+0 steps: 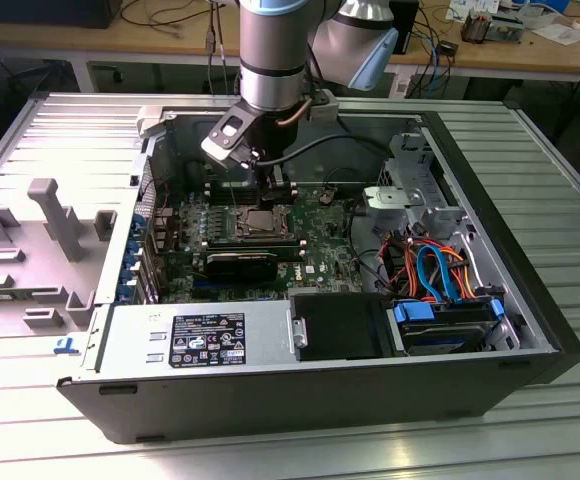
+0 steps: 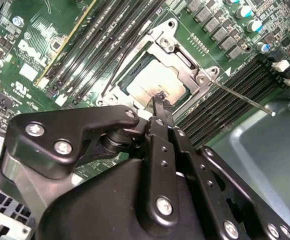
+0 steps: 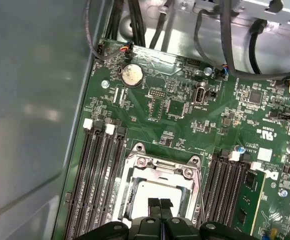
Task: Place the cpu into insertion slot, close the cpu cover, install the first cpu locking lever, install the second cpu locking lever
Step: 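Install the first cpu locking lever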
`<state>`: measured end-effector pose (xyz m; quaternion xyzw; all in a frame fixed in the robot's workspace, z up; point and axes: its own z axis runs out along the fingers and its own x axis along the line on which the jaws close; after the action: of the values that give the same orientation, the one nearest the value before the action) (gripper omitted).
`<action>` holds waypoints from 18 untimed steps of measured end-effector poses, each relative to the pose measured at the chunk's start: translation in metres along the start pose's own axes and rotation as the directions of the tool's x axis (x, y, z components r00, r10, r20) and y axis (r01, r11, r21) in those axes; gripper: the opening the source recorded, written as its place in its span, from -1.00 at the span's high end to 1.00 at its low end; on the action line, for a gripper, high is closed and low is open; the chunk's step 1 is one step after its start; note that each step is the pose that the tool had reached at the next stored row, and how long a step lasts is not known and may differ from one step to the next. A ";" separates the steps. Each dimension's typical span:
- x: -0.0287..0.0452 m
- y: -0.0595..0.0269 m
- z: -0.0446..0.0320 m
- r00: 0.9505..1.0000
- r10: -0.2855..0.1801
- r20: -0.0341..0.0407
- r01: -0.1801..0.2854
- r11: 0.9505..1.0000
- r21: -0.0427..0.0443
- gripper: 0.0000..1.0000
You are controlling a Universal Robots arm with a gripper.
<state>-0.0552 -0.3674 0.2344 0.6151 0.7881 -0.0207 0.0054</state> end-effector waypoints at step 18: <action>0.0000 0.0000 0.0000 0.979 -0.202 0.004 0.202 0.979 -0.007 0.79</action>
<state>-0.0552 -0.3674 0.2344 0.5320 0.8465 -0.0191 0.0066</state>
